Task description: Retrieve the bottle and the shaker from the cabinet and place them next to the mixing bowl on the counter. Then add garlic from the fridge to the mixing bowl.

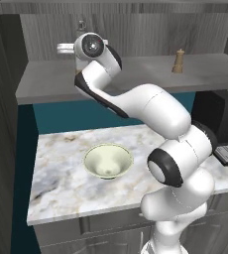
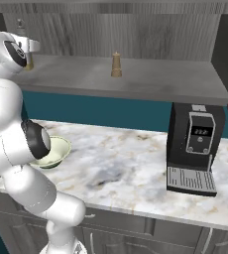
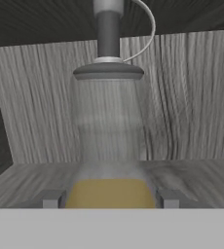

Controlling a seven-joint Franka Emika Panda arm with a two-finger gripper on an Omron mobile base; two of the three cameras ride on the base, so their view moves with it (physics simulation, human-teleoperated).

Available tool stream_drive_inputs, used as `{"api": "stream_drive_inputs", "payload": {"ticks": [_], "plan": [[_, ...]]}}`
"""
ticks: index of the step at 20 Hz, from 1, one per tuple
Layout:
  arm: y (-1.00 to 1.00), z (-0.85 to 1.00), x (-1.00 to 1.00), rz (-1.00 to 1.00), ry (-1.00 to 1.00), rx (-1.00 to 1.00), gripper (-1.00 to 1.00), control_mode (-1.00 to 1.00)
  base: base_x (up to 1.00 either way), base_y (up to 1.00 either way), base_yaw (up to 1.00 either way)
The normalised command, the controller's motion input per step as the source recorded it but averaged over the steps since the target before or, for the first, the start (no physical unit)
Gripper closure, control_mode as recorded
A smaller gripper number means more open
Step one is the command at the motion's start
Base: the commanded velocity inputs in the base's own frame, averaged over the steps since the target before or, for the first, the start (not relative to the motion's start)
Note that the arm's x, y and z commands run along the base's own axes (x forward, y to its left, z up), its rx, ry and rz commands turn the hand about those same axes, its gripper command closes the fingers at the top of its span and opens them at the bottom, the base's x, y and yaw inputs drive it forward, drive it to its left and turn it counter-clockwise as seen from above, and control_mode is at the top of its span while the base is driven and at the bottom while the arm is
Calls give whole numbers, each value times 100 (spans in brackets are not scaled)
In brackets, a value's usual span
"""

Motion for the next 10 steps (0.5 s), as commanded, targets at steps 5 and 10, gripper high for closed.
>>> {"api": "stream_drive_inputs", "payload": {"ticks": [5, 10], "plan": [[-3, 0, -41, 1, -3, 0, 100, -100, 0, 0, 0], [-24, -1, -47, 2, -8, 0, 100, -100, 0, 0, 0]]}}
